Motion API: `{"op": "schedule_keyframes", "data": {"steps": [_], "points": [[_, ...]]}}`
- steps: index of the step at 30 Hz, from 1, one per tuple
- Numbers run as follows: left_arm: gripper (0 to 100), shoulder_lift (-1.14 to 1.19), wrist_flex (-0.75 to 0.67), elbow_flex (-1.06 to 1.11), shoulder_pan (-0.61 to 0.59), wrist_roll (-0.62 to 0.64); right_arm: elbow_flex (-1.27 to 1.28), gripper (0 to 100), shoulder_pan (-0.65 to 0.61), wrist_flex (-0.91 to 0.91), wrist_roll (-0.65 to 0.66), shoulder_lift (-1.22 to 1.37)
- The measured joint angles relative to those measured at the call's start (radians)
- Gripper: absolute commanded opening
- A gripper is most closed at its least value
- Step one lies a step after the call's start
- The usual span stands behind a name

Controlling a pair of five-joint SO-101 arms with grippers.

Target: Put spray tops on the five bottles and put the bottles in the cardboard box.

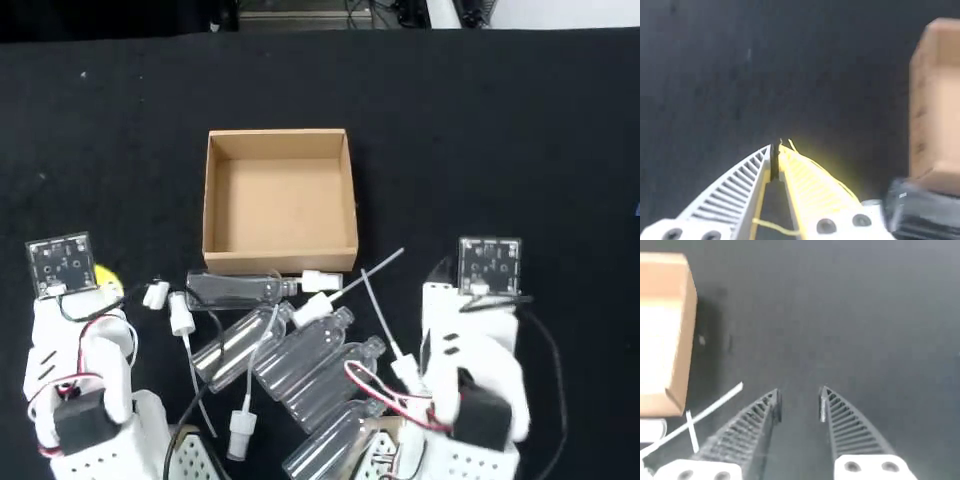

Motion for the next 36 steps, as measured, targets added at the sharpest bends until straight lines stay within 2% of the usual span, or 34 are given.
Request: {"op": "schedule_keyframes", "data": {"steps": [7, 13, 15, 18, 21, 27, 30, 33, 36], "points": [[16, 0.316, 0.109, -0.301, 0.109, 0.006, -0.287, 12.7, 0.008, 0.095, 0.04, 0.028], [16, 0.72, 0.361, -0.572, 0.311, -0.063, -0.433, 13.2, 0.0, 0.101, 0.017, 0.354], [16, 0.85, 0.422, -0.621, 0.393, -0.095, -0.443, 16.8, -0.021, 0.101, -0.015, 0.477], [16, 1.017, 0.45, -0.646, 0.488, -0.15, -0.443, 24.5, -0.06, 0.101, -0.041, 0.634], [16, 1.132, 0.457, -0.647, 0.568, -0.204, -0.427, 26.5, -0.098, 0.101, -0.049, 0.717], [16, 1.163, 0.407, -0.595, 0.701, -0.23, -0.258, 26.5, -0.118, 0.026, -0.121, 0.726], [18, 1.146, 0.37, -0.511, 0.735, -0.23, -0.204, 26.5, -0.12, -0.025, -0.121, 0.726], [25, 1.112, 0.361, -0.465, 0.769, -0.23, -0.186, 26.5, -0.121, -0.041, -0.121, 0.726], [23, 1.097, 0.351, -0.411, 0.784, -0.23, -0.186, 26.5, -0.123, -0.046, -0.121, 0.726]]}}
